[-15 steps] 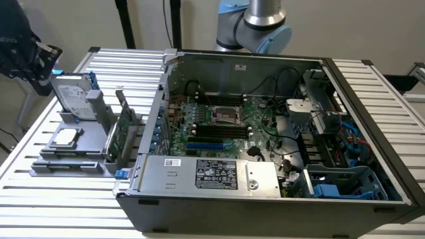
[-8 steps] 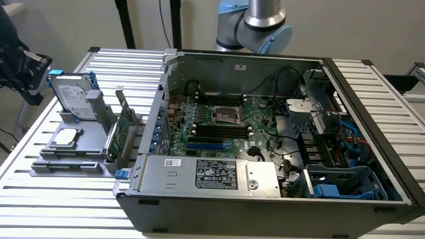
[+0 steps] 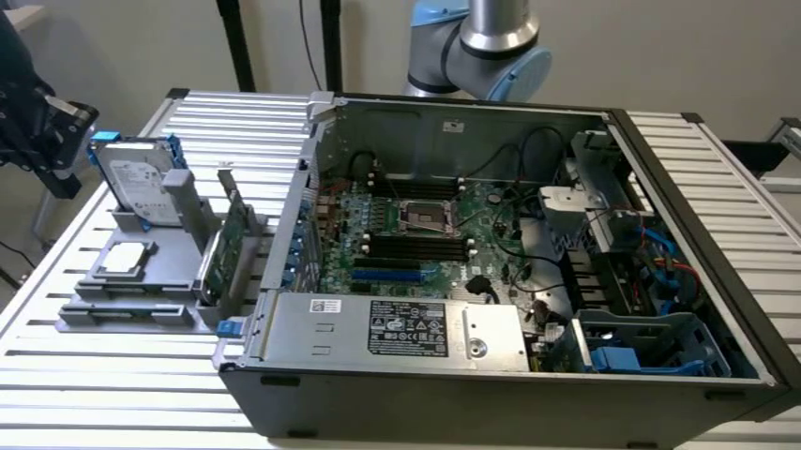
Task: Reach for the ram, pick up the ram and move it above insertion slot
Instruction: 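Reach for the ram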
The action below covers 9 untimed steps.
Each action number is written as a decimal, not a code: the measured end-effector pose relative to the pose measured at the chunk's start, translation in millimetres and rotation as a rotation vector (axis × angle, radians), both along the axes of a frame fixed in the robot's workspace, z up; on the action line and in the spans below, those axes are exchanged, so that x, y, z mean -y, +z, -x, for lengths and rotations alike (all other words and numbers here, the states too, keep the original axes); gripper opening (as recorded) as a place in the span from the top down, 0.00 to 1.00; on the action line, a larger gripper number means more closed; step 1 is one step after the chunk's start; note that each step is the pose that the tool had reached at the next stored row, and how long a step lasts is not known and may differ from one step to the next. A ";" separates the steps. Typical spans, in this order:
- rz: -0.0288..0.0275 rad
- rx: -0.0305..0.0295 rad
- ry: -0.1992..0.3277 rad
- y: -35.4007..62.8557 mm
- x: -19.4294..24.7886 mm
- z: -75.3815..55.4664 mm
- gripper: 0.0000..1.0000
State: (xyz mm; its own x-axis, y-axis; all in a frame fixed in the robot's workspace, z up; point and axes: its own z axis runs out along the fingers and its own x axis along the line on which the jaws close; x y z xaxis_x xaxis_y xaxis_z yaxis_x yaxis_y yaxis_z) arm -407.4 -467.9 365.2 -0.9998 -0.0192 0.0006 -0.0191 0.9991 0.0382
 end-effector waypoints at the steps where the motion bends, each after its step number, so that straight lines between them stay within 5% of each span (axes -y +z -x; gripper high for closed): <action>1: 0.0000 0.0000 0.000 0.0 0.0 0.0 0.89; 9: 0.0001 0.0000 0.009 0.1 0.0 0.0 0.89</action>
